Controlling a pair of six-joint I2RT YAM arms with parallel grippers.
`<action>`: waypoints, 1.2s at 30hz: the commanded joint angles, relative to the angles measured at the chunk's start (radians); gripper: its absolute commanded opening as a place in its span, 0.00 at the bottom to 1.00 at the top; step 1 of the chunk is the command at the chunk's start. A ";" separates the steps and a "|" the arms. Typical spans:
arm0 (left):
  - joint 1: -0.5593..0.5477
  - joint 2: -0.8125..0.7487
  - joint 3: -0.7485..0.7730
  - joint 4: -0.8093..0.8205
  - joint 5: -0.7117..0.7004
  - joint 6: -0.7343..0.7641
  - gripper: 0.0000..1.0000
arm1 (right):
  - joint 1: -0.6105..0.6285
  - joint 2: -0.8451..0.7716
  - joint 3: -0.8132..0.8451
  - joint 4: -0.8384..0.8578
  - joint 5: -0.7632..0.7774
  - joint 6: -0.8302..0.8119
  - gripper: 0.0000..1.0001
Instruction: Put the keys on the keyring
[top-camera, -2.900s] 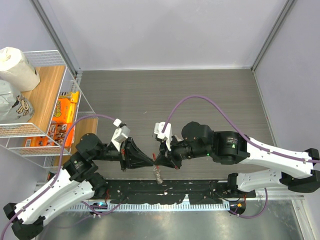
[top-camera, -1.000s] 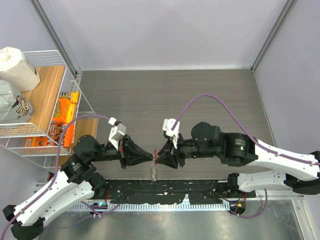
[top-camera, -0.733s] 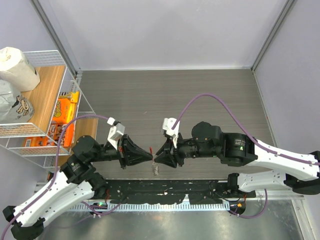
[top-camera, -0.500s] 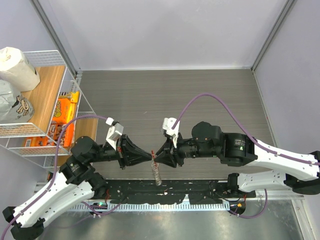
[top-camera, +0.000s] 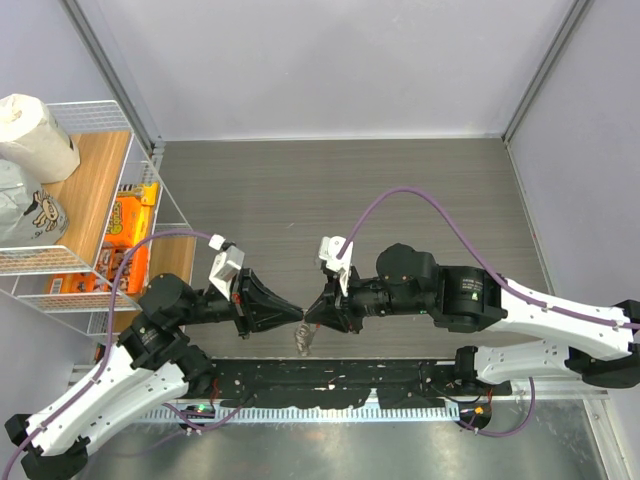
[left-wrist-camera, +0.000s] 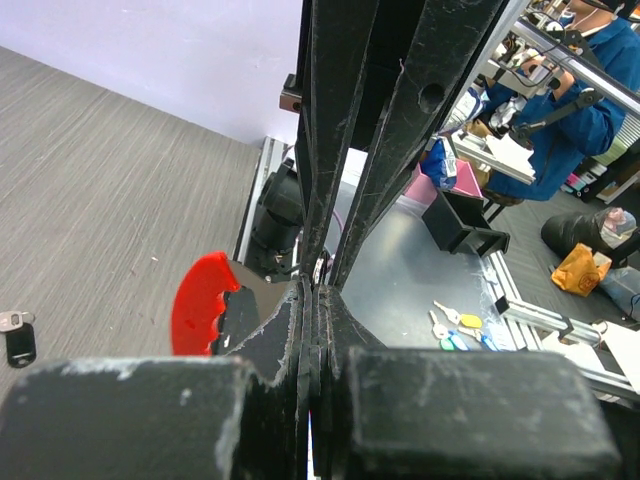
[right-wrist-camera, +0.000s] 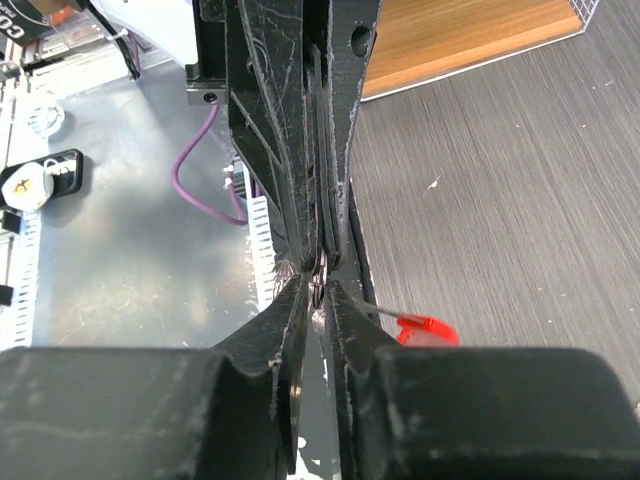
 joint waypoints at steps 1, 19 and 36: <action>-0.001 -0.010 0.016 0.072 -0.011 -0.008 0.00 | 0.006 0.001 0.008 0.054 -0.015 0.003 0.15; -0.001 0.007 0.050 0.049 -0.025 0.001 0.33 | 0.004 -0.128 -0.078 0.075 -0.004 -0.007 0.06; -0.001 0.340 0.093 0.024 -0.130 0.047 0.42 | 0.006 -0.346 -0.192 -0.124 0.192 0.102 0.05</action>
